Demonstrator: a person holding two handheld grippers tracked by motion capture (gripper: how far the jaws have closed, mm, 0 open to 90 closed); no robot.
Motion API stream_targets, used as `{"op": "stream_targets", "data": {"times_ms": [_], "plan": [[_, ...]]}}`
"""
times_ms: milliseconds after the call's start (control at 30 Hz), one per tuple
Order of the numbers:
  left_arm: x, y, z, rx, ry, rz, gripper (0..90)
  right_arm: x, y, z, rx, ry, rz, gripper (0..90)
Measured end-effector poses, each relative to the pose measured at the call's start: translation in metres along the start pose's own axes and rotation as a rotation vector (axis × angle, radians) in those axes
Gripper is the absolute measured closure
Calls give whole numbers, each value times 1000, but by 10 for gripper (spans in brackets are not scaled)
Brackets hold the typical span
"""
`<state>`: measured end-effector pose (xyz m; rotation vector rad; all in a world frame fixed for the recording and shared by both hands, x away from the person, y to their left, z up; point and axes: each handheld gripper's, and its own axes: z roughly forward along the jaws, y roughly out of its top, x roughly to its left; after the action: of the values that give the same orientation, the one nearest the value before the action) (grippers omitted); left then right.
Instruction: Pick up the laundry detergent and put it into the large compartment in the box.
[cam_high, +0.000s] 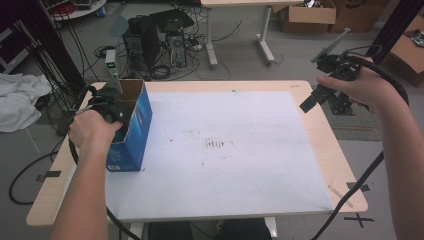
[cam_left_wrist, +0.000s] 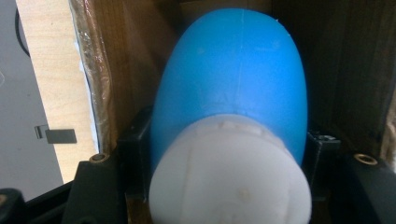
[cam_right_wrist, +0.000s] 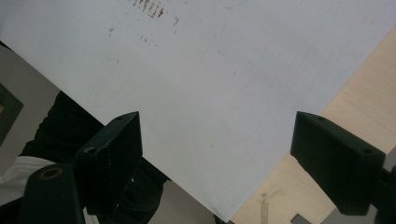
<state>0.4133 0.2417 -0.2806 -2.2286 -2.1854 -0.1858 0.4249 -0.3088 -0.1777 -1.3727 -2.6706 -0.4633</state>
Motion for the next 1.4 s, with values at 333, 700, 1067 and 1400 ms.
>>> {"op": "stream_targets", "data": {"times_ms": [333,700,1067,1400], "plan": [[-5,1,-1,11,11,16,297,0,0,0,-2,3,0,168],[-5,-1,-32,-17,37,26,267,0,2,0,-7,7,1,168],[-18,-3,-68,-66,56,107,223,4,4,-1,-6,4,-4,168],[-53,-7,-97,-109,45,247,156,6,5,-3,-4,-1,-3,168]]}}
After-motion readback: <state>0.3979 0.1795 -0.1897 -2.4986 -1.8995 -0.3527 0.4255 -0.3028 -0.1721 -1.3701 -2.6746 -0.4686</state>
